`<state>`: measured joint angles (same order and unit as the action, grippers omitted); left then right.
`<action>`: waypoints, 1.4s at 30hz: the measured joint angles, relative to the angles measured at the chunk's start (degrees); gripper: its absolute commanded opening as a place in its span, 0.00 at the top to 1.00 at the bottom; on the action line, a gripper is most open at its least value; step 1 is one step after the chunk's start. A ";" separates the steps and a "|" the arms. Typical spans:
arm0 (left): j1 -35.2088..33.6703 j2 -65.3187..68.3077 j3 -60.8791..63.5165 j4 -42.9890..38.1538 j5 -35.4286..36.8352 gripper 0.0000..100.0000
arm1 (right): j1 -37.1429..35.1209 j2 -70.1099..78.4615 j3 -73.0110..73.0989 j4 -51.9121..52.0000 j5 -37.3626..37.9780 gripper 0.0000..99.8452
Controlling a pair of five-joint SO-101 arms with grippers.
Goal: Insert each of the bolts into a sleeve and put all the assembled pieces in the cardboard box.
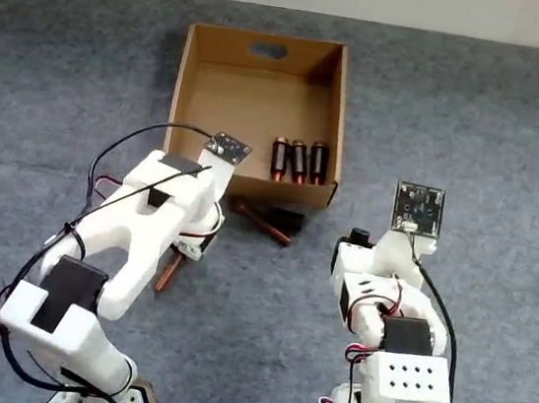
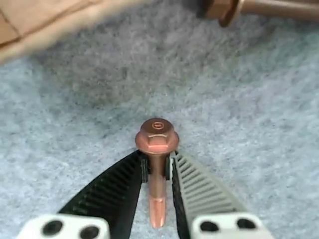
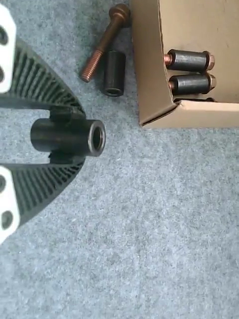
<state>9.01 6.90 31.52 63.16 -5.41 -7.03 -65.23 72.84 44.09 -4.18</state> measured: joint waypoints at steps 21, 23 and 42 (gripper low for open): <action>-0.44 0.09 -0.09 -1.93 -0.09 0.86 | 0.00 0.00 0.00 0.00 0.00 0.99; -0.44 0.09 -0.09 -2.02 -0.09 0.87 | 0.00 0.00 0.00 0.00 0.00 0.99; 0.00 0.18 -0.35 -2.99 -0.09 0.99 | 0.00 0.00 0.00 0.00 0.00 0.99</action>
<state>9.01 7.08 31.16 60.18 -5.49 -7.03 -65.23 72.84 44.09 -4.18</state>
